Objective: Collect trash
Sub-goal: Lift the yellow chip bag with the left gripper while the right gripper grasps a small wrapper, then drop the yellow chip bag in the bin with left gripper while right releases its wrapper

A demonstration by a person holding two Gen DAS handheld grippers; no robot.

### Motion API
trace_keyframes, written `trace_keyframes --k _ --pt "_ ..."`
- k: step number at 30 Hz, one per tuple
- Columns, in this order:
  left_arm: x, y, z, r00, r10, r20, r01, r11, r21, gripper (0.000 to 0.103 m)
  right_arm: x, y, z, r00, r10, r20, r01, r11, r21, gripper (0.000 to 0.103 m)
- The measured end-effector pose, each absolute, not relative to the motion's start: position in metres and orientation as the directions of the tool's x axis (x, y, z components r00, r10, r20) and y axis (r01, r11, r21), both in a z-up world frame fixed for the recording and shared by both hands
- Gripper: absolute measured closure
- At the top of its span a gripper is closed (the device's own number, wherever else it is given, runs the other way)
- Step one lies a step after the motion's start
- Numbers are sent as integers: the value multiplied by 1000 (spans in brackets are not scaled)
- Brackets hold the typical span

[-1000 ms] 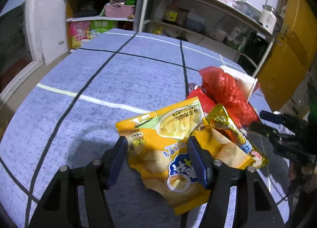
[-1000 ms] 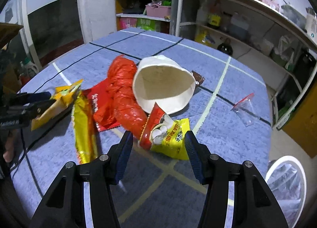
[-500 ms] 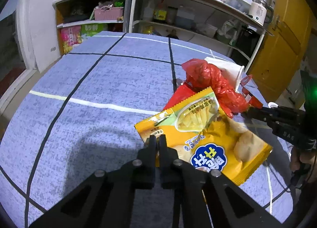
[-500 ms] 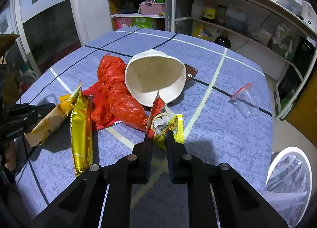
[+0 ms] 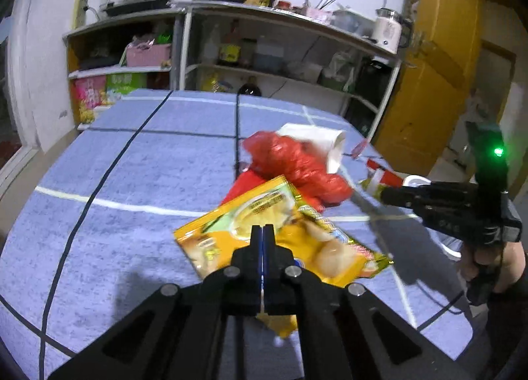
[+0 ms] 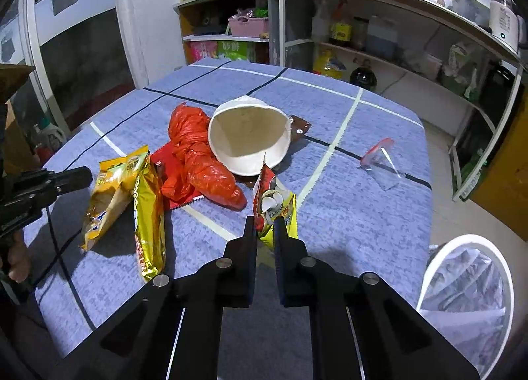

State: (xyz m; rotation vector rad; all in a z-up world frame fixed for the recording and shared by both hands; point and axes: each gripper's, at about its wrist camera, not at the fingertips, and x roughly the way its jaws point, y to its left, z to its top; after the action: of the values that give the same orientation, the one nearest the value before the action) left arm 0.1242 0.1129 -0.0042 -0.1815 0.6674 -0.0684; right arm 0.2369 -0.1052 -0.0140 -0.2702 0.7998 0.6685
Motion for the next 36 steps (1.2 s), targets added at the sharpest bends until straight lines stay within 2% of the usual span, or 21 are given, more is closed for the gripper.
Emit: trace_keyframes --k 1,2,3,4,5,9,12,14,15,16,17,25,36 --pt "123 108 -2 786 -140 -602 36 983 -182 94 237 -108 -13 509 449 -735 -641 767 24 93" --pt "120 101 0 788 -158 -595 67 983 -172 72 237 -108 -13 509 449 -735 -641 767 24 93" --pt "118 95 3 794 -160 -587 86 985 -153 56 237 -111 -12 510 449 -733 -637 770 28 93" --pt "115 89 5 800 -159 -578 99 986 -134 32 237 -111 -12 510 449 -733 -637 770 28 93" --pt "113 84 5 801 -165 -576 113 986 -126 28 236 -113 -12 511 450 -733 -636 771 30 93" --pt "114 68 -1 778 -152 -609 148 987 -58 28 235 -118 -10 512 452 -731 -632 774 35 93" --pt "122 60 -13 752 -86 -653 131 991 20 32 235 -120 -10 513 449 -731 -630 776 35 93" --pt "127 55 -17 734 -61 -676 120 992 41 58 234 -120 -9 515 448 -730 -628 778 34 93" --pt "129 55 -18 732 -62 -678 121 992 40 65 233 -121 -9 517 448 -730 -627 778 33 93" --pt "129 55 -18 732 -60 -678 119 992 41 79 233 -122 -8 519 447 -729 -627 779 32 93" --pt "129 53 -17 735 -50 -676 115 992 52 88 232 -123 -8 520 448 -727 -627 779 31 93" --pt "119 59 3 796 -10 -605 39 999 36 101 222 -138 0 545 449 -708 -608 793 34 93" --pt "116 41 54 865 -111 -489 95 994 -59 102 207 -184 19 605 435 -667 -549 835 47 93"
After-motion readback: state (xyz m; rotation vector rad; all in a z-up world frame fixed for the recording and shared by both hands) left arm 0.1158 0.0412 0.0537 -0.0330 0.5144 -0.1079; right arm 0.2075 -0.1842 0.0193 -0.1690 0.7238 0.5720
